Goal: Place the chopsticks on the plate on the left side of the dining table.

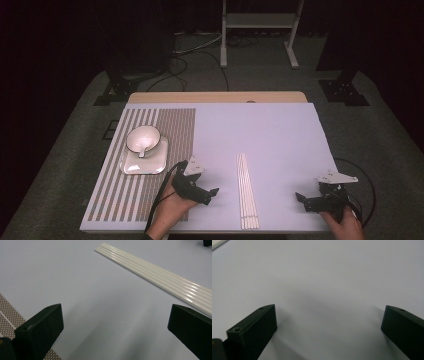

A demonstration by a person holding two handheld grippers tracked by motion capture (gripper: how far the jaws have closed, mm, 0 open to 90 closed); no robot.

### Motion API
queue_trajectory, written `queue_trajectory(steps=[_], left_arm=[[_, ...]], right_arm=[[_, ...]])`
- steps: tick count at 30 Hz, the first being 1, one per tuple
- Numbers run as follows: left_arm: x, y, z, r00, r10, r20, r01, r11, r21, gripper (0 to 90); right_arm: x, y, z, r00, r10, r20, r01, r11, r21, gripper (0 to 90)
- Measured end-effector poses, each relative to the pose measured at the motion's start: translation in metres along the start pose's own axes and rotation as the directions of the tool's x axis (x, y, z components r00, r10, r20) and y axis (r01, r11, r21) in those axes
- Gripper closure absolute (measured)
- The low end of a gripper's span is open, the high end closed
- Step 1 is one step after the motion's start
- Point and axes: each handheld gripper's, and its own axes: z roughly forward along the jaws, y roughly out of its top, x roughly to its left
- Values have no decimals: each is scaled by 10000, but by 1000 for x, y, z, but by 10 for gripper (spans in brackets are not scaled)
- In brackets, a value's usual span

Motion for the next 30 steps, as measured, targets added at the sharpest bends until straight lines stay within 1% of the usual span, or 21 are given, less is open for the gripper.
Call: queue_trajectory(steps=[9, 17, 23, 30], left_arm=[[-3, 14, 11, 10000, 62, 4, -62, 9999, -158, 0], [-2, 22, 19, 10000, 54, -3, -54, 9999, -109, 0], [-1, 27, 24, 9999, 161, -19, -162, 9998, -94, 0], [0, 30, 31, 9999, 119, 11, -119, 9999, -91, 0]], right_arm=[[0, 0, 0, 10000, 0, 0, 0, 10000, -1, 0], [0, 0, 0, 10000, 0, 1, 0, 10000, -3, 0], [0, 0, 0, 10000, -1, 1, 1, 10000, -1, 0], [0, 0, 0, 10000, -18, 7, 18, 10000, -1, 0]])
